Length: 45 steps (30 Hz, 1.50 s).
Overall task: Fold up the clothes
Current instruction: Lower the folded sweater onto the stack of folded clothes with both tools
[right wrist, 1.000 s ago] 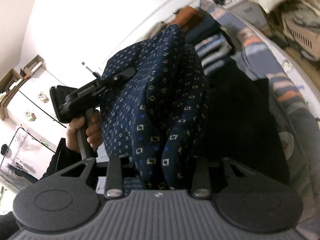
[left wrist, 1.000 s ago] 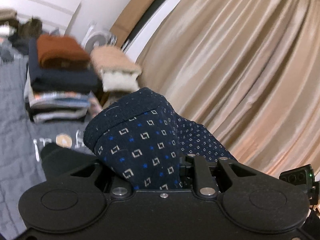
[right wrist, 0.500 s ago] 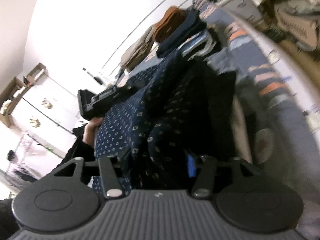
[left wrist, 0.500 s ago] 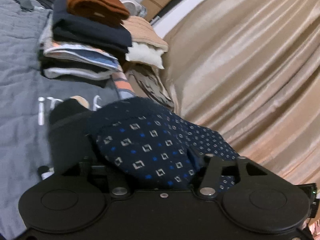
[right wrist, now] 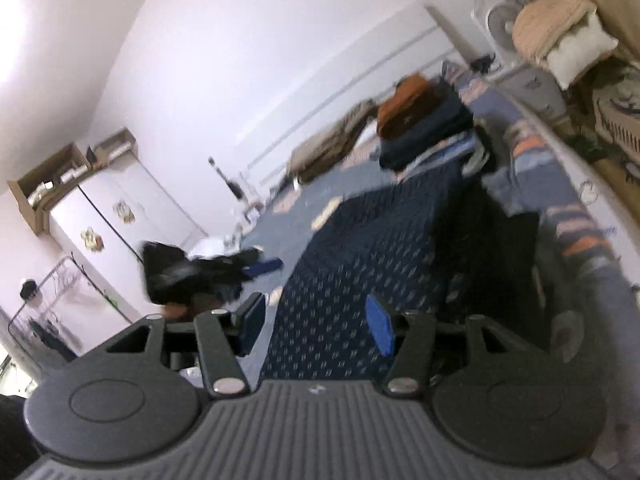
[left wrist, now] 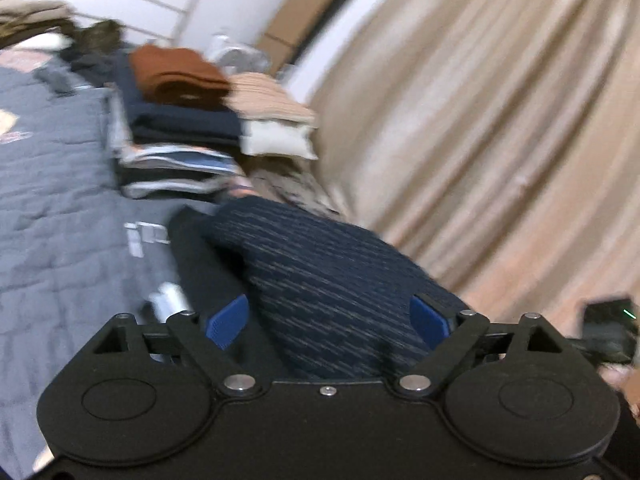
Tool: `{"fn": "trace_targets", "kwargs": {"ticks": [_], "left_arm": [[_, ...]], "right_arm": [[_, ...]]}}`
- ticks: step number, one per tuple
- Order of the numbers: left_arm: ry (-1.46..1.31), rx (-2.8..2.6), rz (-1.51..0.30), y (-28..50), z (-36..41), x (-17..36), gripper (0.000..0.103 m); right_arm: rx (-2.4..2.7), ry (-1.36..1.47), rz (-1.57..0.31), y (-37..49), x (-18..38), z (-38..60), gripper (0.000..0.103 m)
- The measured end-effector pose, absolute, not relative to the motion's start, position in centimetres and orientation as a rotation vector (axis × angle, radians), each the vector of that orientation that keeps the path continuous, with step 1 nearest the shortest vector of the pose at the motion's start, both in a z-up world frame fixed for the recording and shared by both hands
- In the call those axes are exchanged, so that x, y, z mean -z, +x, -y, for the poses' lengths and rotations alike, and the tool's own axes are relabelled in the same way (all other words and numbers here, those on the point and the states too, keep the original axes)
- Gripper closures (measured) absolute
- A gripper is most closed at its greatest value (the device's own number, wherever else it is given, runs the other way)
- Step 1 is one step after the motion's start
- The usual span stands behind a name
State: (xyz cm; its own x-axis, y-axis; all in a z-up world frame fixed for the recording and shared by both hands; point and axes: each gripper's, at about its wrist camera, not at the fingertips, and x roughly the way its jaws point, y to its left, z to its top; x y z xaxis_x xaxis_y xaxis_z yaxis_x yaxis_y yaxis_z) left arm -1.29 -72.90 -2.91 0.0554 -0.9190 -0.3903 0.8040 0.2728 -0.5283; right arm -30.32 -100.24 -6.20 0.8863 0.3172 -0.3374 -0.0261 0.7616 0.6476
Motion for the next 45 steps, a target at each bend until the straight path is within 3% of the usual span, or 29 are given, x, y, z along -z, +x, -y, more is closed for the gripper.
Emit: {"fn": "trace_targets", "kwargs": {"ticks": [8, 19, 21, 24, 36, 45], "left_arm": [[-0.203, 1.492, -0.803, -7.8, 73.9, 4.0, 0.011], [-0.279, 1.489, -0.945, -9.2, 73.3, 10.2, 0.011], [-0.275, 1.485, -0.948, -9.4, 73.1, 10.2, 0.01], [-0.253, 1.484, -0.935, -10.2, 72.7, 9.8, 0.001], [-0.104, 1.329, -0.956, -11.9, 74.5, 10.1, 0.0], [0.088, 1.165, -0.828, -13.9, 75.3, 7.2, 0.0]], "right_arm": [[-0.125, 0.706, -0.564, -29.5, 9.5, 100.0, 0.049], [-0.138, 0.713, -0.591, -30.1, 10.5, 100.5, 0.049], [-0.136, 0.706, -0.594, -30.0, 10.4, 100.5, 0.049], [-0.121, 0.69, -0.602, -30.0, 10.2, 100.2, 0.049], [-0.032, 0.637, -0.618, -30.3, 8.3, 98.8, 0.048], [0.092, 0.479, -0.617, -30.3, 4.8, 96.1, 0.036]]}}
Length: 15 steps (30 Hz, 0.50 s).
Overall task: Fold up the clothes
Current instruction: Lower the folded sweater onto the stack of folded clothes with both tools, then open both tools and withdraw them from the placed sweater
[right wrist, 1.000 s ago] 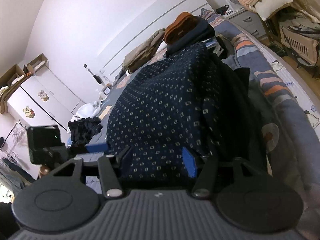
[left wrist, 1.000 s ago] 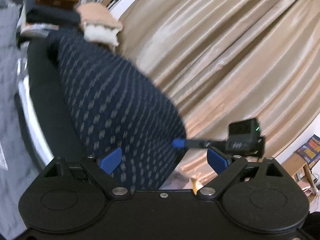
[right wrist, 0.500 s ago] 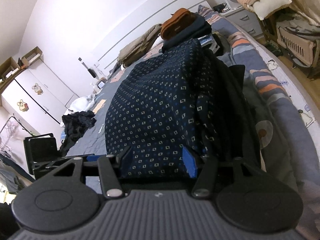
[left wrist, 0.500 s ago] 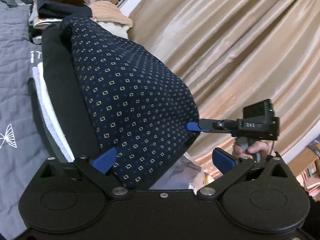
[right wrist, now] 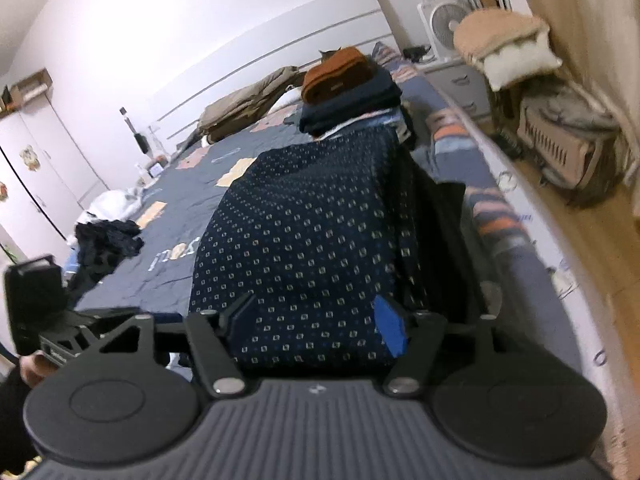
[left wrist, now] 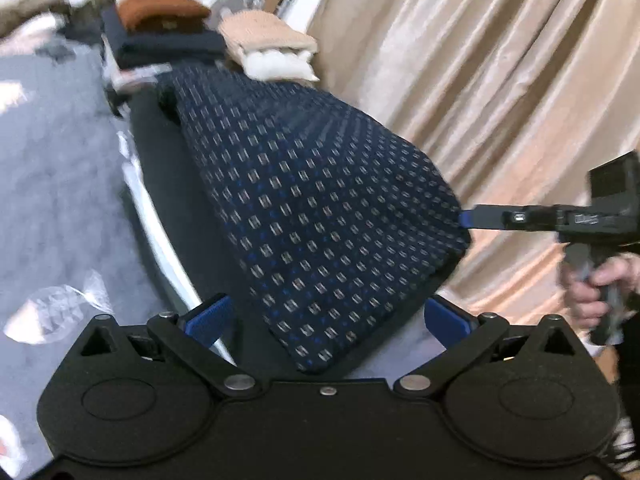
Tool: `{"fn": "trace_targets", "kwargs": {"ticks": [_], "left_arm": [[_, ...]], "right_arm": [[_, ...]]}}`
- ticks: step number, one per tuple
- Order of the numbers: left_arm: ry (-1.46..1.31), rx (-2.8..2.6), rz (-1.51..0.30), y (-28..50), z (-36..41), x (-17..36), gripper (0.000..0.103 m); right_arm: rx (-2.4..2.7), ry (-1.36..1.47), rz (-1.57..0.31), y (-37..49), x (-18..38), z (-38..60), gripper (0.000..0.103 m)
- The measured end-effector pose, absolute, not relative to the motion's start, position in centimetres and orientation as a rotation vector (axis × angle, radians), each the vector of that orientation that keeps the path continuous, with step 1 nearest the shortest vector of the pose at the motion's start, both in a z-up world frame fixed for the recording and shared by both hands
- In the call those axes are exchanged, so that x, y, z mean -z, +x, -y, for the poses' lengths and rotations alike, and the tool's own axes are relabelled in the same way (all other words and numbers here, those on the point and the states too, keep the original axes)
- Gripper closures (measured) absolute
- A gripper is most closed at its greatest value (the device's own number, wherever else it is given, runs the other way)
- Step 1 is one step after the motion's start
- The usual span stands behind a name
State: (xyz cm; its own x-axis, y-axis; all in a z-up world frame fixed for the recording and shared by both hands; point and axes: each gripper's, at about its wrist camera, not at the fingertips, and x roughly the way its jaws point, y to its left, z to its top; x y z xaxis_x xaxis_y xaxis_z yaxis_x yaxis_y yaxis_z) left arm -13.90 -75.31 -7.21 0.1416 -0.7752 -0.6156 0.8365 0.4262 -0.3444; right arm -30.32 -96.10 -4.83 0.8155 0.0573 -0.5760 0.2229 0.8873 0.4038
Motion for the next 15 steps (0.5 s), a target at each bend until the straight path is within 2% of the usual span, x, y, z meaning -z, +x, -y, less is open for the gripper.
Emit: {"fn": "trace_targets", "kwargs": {"ticks": [7, 15], "left_arm": [[0.245, 1.072, -0.746, -15.3, 76.3, 4.2, 0.0], [0.277, 0.983, -0.736, -16.2, 75.9, 0.6, 0.0]], "right_arm": [[0.156, 0.381, -0.63, -29.8, 2.4, 94.4, 0.023], [0.161, 0.299, -0.702, -29.0, 0.4, 92.4, 0.017]]}}
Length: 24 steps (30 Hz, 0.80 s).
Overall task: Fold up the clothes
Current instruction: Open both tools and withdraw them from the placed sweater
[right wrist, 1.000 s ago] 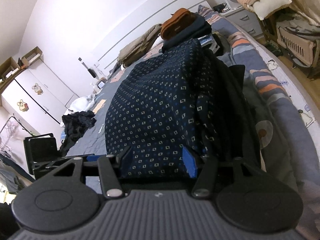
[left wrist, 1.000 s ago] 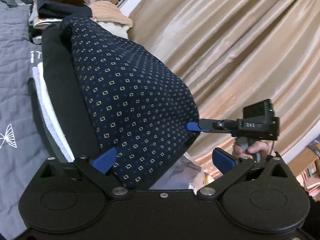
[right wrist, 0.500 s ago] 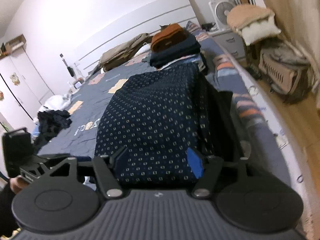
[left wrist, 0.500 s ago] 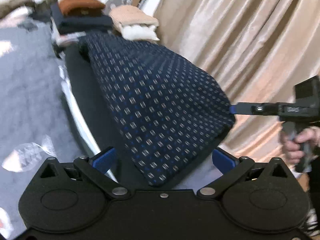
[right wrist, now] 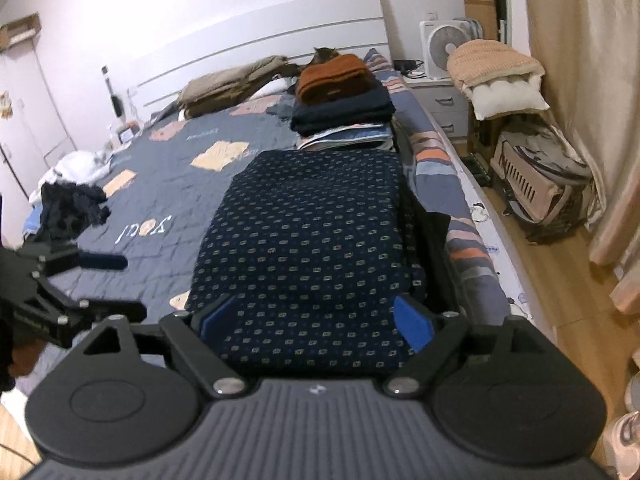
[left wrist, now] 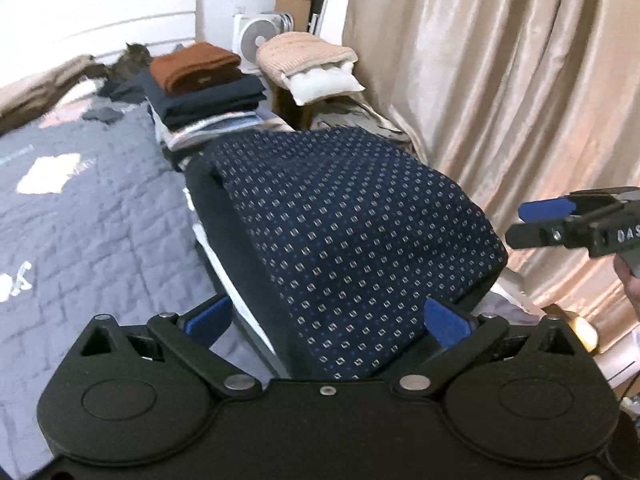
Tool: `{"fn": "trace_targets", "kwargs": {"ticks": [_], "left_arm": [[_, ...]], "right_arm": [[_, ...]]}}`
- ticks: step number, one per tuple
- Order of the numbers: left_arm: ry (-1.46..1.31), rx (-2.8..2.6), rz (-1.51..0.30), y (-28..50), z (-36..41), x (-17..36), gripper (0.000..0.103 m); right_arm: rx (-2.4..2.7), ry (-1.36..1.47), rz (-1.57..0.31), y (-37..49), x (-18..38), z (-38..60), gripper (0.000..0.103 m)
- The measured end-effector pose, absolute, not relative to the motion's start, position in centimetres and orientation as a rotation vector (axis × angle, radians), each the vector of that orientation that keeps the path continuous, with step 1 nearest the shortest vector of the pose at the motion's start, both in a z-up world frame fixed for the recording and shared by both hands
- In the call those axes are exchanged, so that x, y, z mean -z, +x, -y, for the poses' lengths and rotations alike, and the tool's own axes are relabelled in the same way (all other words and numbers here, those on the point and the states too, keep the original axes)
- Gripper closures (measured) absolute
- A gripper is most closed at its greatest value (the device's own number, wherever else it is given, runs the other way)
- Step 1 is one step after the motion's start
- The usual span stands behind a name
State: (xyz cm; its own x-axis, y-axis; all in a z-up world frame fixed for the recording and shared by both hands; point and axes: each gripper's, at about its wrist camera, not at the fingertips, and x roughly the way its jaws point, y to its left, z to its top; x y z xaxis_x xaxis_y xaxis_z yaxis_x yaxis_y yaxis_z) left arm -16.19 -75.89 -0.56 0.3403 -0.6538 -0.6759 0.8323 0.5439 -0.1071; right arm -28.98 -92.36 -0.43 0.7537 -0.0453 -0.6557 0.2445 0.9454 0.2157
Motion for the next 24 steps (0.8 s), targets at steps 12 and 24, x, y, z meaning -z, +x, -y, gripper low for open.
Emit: {"fn": "trace_targets", "kwargs": {"ticks": [12, 24], "left_arm": [[0.348, 0.954, -0.717, -18.2, 75.0, -2.8, 0.0], [0.366, 0.947, -0.728, -18.3, 74.6, -4.7, 0.0]], "right_arm": [[0.129, 0.28, -0.769, -29.2, -2.9, 89.7, 0.016], [0.129, 0.296, -0.795, -30.1, -5.3, 88.4, 0.016]]}}
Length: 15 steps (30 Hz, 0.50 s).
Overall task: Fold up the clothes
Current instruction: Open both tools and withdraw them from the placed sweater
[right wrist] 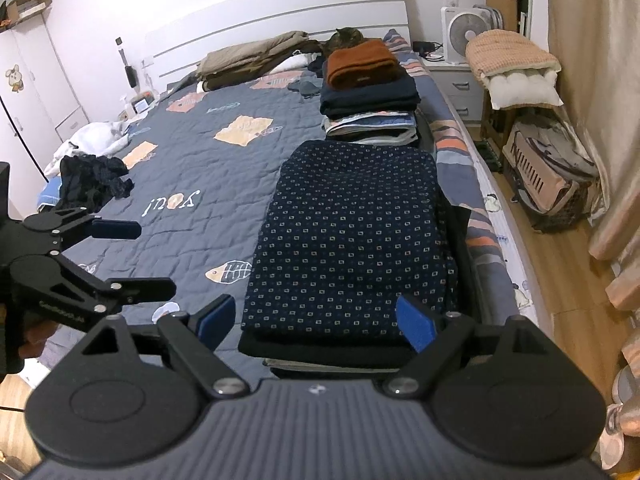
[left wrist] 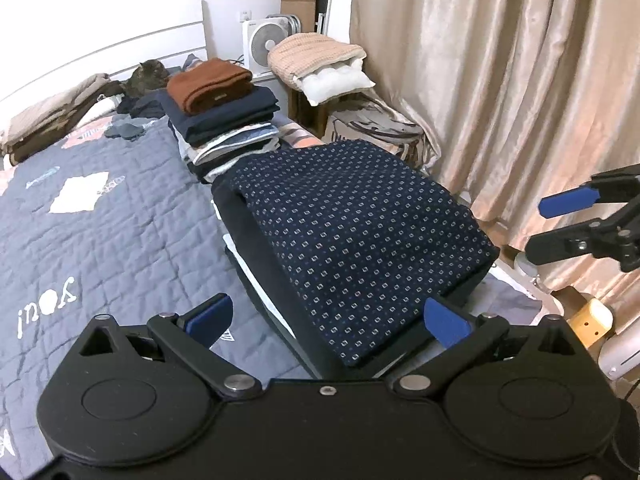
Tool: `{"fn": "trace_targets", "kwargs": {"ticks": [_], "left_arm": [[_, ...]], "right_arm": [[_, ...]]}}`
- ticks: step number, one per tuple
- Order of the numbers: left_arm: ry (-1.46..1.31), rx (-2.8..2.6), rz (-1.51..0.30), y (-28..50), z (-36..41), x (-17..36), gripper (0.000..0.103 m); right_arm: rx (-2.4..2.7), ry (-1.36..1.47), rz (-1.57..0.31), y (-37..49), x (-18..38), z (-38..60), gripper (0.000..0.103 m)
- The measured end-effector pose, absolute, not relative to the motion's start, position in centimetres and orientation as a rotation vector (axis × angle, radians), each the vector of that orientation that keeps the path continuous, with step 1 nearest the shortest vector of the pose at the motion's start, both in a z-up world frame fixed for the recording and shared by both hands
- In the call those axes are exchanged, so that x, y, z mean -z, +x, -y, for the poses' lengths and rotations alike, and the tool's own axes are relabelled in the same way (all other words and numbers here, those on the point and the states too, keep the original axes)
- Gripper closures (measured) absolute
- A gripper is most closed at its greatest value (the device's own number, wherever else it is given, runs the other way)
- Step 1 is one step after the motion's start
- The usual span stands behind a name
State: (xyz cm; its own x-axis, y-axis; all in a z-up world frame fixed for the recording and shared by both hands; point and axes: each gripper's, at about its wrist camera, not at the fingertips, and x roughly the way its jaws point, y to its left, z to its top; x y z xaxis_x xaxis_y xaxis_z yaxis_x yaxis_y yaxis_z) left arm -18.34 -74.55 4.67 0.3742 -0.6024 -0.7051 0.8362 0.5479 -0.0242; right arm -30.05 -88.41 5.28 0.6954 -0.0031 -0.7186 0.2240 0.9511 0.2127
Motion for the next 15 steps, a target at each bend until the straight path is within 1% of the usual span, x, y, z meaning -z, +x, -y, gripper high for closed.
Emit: {"fn": "trace_targets", "kwargs": {"ticks": [15], "left_arm": [[0.407, 1.004, -0.718, -17.7, 74.6, -4.1, 0.0]], "right_arm": [[0.17, 0.296, -0.832, -30.5, -5.5, 85.7, 0.016]]}}
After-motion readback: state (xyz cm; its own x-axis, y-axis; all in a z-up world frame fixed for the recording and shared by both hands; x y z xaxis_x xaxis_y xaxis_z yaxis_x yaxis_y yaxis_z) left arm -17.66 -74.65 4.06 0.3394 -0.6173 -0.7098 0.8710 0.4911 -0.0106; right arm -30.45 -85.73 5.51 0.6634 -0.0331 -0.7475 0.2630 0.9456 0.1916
